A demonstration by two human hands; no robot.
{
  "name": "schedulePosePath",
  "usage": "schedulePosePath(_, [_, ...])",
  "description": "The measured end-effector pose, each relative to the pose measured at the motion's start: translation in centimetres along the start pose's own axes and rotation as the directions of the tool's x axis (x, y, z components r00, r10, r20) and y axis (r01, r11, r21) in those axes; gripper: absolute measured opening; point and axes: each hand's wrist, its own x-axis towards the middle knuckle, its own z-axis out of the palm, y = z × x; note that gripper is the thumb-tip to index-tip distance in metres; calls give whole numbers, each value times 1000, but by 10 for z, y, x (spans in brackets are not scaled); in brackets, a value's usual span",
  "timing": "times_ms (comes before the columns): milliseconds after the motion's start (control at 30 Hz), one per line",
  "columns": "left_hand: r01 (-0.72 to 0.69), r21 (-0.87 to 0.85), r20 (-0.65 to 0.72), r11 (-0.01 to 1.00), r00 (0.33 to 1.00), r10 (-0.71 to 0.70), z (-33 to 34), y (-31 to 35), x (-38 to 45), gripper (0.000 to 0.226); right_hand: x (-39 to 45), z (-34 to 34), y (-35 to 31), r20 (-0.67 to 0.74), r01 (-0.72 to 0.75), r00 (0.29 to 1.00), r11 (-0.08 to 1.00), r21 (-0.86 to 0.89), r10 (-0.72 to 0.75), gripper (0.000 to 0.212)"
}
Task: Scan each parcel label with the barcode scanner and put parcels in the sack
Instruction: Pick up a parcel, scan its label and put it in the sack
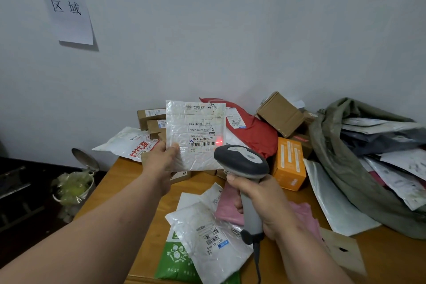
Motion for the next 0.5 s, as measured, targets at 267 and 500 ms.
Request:
schedulePosePath(267, [2,-10,-8,1000,1000,-2,19,-3,-6,12,7,-17,0,25,8,1000,1000,7,-8,14])
schedulePosePath(500, [-2,-13,-31,1000,1000,1,40,-8,-10,17,16,-38,3,58,-5,998,999,33,3,14])
